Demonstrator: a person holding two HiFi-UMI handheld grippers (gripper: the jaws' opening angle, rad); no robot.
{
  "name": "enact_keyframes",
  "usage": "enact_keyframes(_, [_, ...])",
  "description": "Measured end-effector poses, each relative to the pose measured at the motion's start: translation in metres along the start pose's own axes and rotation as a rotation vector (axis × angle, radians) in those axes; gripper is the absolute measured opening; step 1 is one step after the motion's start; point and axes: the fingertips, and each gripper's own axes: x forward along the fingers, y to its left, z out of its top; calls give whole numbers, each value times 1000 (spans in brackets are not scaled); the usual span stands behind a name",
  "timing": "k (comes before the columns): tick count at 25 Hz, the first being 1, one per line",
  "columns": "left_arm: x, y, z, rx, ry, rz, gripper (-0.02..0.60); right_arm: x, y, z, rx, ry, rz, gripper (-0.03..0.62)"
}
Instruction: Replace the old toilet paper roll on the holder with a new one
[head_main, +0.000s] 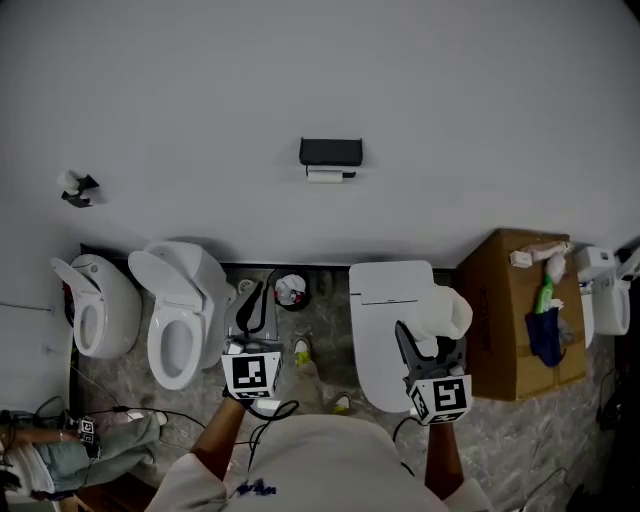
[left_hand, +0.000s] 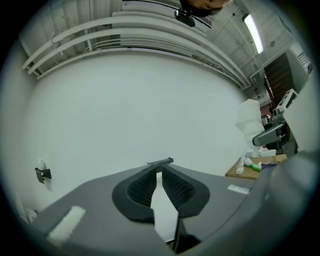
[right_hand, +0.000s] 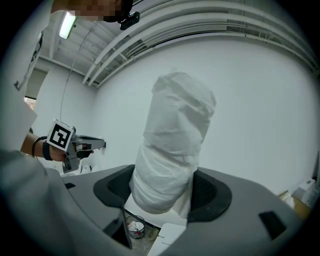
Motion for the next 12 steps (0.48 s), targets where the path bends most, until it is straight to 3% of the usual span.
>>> enact_keyframes(4, [56, -4, -11, 122, -9, -79, 64, 36, -7, -4, 16, 16, -26, 321])
enact_keyframes(7, [108, -8, -39, 247, 64, -171, 101, 69, -14, -3, 36, 40, -60, 321])
enact_keyframes(9, [142, -11, -59, 354, 104, -242, 129, 90, -14, 0, 16, 68, -92, 321])
enact_keyframes(12, [183, -15, -75, 564, 94, -331, 190, 120, -8, 6, 3, 98, -124, 321])
